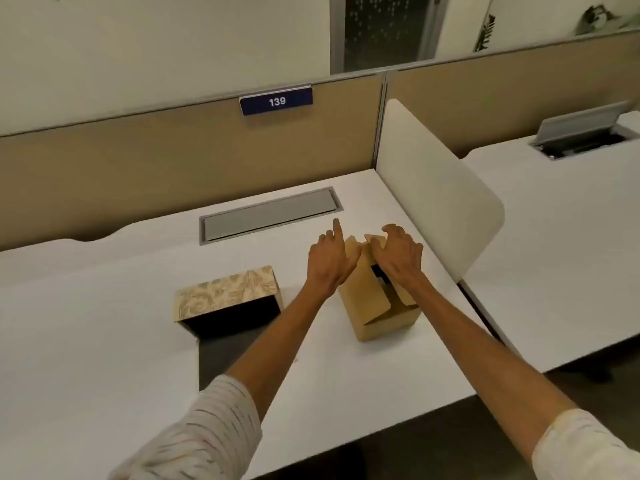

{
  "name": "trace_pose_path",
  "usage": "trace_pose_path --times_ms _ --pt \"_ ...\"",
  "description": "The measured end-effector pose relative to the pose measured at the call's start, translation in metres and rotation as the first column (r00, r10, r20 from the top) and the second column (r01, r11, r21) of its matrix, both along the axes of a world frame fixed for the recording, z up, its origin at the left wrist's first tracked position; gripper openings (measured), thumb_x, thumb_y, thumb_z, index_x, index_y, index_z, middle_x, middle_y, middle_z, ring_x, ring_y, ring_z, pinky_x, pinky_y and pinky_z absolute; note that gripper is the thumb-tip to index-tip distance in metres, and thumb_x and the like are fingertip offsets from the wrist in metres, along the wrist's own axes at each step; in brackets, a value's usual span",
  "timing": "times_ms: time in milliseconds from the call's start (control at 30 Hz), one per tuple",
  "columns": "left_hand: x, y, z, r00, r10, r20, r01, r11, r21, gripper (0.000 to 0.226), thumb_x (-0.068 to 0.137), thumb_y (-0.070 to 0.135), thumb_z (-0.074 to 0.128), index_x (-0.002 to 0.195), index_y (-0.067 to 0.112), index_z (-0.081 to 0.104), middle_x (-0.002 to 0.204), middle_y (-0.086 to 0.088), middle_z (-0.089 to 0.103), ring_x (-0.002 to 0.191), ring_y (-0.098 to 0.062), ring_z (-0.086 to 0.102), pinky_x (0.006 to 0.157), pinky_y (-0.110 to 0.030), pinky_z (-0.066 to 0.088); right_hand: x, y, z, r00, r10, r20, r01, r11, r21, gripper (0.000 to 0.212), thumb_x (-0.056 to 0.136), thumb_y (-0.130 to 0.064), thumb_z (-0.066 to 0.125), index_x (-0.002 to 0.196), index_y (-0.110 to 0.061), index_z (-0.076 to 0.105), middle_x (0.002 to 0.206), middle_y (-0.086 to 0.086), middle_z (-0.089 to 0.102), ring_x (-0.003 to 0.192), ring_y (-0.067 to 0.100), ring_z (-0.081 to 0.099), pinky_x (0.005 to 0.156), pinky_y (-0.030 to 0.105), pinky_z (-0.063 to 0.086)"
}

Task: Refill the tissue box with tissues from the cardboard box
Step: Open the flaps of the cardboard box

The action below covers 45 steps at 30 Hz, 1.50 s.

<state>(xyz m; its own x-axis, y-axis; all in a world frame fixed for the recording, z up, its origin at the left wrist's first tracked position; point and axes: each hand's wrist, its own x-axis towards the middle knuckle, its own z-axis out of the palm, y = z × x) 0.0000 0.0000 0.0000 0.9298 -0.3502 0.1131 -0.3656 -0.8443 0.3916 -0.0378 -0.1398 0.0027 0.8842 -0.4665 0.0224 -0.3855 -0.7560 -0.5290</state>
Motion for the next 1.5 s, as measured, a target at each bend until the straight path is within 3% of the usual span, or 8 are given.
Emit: trace_pose_path --times_ms 333,667,800,967,1167,1333,1400,1500 --pt "-0.012 -0.03 -0.035 0.984 0.089 -0.152 -0.091 0.996 -0.01 0.076 0.089 0.068 0.042 0.135 0.007 0.042 0.118 -0.015 0.066 0.1 -0.034 0.066 0.082 -0.042 0.052 -0.013 -0.013 -0.031 0.988 0.032 -0.148 -0.041 0.998 -0.056 0.047 0.092 -0.039 0.048 0.126 -0.007 0.053 0.123 0.014 0.063 0.11 0.034 0.06 0.097 0.051 0.043" --pt "-0.014 -0.043 -0.042 0.889 0.25 -0.383 -0.29 0.956 -0.05 0.09 0.084 0.065 0.055 0.144 0.003 0.029 0.132 -0.018 0.058 0.116 -0.039 0.058 0.091 -0.046 0.049 -0.017 -0.019 -0.048 0.985 0.073 -0.159 -0.101 0.978 -0.181 0.047 0.094 -0.045 0.044 0.119 -0.007 0.054 0.112 0.013 0.065 0.099 0.032 0.063 0.088 0.047 0.046" --pt "-0.013 -0.029 -0.045 0.907 0.24 -0.345 -0.306 0.94 -0.151 0.073 0.09 0.059 0.048 0.14 0.007 0.035 0.117 -0.016 0.065 0.105 -0.038 0.064 0.084 -0.044 0.052 -0.015 -0.029 -0.044 0.995 0.072 -0.075 -0.085 0.98 -0.178 0.039 0.098 -0.035 0.04 0.12 -0.008 0.056 0.106 0.012 0.069 0.093 0.032 0.066 0.087 0.044 0.047" --pt "-0.009 0.012 -0.059 0.918 0.249 -0.308 -0.347 0.879 -0.326 0.046 0.1 0.045 0.037 0.131 0.011 0.04 0.106 -0.019 0.069 0.092 -0.037 0.066 0.083 -0.048 0.055 -0.019 -0.058 -0.036 0.998 0.015 0.057 -0.001 0.973 -0.232 0.031 0.096 -0.01 0.041 0.121 -0.006 0.059 0.08 0.016 0.072 0.066 0.031 0.065 0.059 0.04 0.052" --pt "-0.005 0.051 -0.071 0.913 0.29 -0.286 -0.372 0.879 -0.298 0.056 0.094 0.031 0.055 0.139 0.008 0.031 0.107 -0.021 0.067 0.093 -0.037 0.067 0.075 -0.04 0.053 -0.021 -0.091 -0.047 0.989 -0.125 -0.074 0.102 0.961 -0.258 0.027 0.098 -0.006 0.041 0.116 -0.001 0.061 0.098 0.021 0.071 0.082 0.036 0.066 0.068 0.037 0.05" --pt "0.0 0.043 -0.075 0.92 0.207 -0.332 -0.265 0.954 -0.138 0.062 0.094 0.026 0.057 0.148 0.013 0.03 0.157 -0.02 0.021 0.118 -0.04 0.056 0.093 -0.046 0.051 -0.026 -0.084 -0.063 0.975 -0.136 -0.173 0.076 0.946 -0.316 0.047 0.089 -0.002 0.053 0.135 -0.011 0.05 0.138 0.017 0.05 0.127 0.033 0.044 0.093 0.048 0.041" --pt "0.002 0.035 -0.077 0.932 0.115 -0.343 -0.165 0.979 -0.12 0.048 0.098 0.022 0.049 0.143 0.008 0.039 0.155 -0.021 0.026 0.125 -0.041 0.051 0.103 -0.046 0.045 -0.025 -0.076 -0.07 0.979 -0.111 -0.17 0.059 0.957 -0.284 0.04 0.088 0.002 0.05 0.125 -0.011 0.06 0.125 0.015 0.061 0.119 0.031 0.049 0.089 0.044 0.041" --pt "-0.001 0.02 -0.08 0.917 0.042 -0.396 -0.128 0.973 -0.193 0.035 0.102 0.024 0.043 0.129 0.002 0.047 0.136 -0.02 0.048 0.115 -0.039 0.055 0.093 -0.044 0.046 -0.023 -0.065 -0.079 0.981 -0.12 -0.15 0.099 0.985 -0.145 0.026 0.096 -0.007 0.043 0.099 -0.004 0.068 0.097 0.015 0.07 0.092 0.032 0.063 0.073 0.037 0.046"
